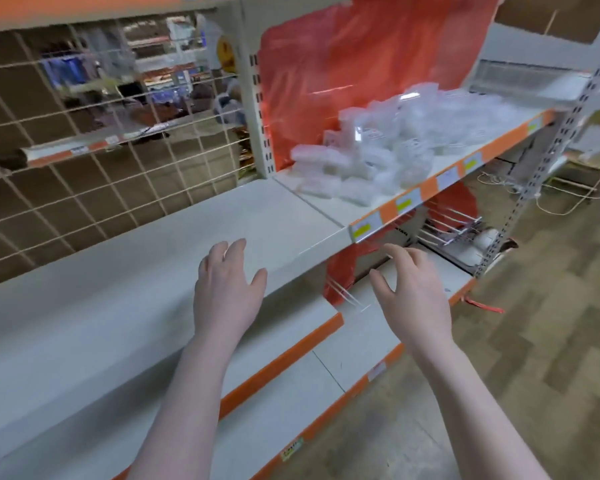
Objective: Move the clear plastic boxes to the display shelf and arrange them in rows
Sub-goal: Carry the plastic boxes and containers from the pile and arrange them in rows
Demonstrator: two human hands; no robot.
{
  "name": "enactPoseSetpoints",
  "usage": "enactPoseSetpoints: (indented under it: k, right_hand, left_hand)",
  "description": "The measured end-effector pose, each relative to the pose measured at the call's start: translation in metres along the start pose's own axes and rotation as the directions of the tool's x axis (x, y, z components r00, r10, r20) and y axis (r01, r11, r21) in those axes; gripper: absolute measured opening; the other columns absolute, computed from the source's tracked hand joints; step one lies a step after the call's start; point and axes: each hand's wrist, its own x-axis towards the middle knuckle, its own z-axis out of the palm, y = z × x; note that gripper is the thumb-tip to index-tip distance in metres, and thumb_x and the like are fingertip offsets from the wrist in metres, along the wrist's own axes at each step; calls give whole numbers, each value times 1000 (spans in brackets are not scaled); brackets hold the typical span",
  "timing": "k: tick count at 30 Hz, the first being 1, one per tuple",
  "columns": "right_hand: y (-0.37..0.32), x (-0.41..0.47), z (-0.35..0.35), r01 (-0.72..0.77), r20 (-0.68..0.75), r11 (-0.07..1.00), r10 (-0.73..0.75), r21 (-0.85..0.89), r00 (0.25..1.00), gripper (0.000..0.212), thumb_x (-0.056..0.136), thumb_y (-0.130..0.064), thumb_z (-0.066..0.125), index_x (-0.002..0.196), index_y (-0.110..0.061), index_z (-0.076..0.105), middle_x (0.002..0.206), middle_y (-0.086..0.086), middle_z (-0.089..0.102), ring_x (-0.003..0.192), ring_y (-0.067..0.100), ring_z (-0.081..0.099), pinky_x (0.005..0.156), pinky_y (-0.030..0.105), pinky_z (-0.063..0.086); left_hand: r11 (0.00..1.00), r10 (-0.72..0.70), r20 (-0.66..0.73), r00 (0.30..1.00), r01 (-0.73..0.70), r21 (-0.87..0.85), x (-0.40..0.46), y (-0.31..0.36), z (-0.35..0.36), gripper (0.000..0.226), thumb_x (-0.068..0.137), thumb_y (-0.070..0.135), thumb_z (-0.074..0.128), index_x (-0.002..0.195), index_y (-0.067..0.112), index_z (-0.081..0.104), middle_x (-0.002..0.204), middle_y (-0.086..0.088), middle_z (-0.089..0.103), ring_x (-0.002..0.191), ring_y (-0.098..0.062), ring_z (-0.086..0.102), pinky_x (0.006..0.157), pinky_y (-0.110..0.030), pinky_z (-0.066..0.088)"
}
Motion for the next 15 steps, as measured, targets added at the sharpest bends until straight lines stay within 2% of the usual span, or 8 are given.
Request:
enactPoseSetpoints:
  k: [5,15]
  right_hand:
    - [27,35,-3,-52,-14,999,53,15,999,43,91,-25,55,131,-10,50,124,10,52,117,26,44,93,31,33]
    - [70,158,24,-40,-32,999,39,-28,999,44,91,-24,55,132,-11,49,127,11,51,121,27,41,97,32,30]
  left_hand:
    - [998,54,6,999,-54,-15,35,37,21,54,94,32,49,143,19,34,146,-3,32,134,-23,27,106,-36,30]
    - [991,82,-3,997,-82,-105,152,93,78,52,92,30,53,141,17,39,143,-5,37,132,-24,30,104,-33,27]
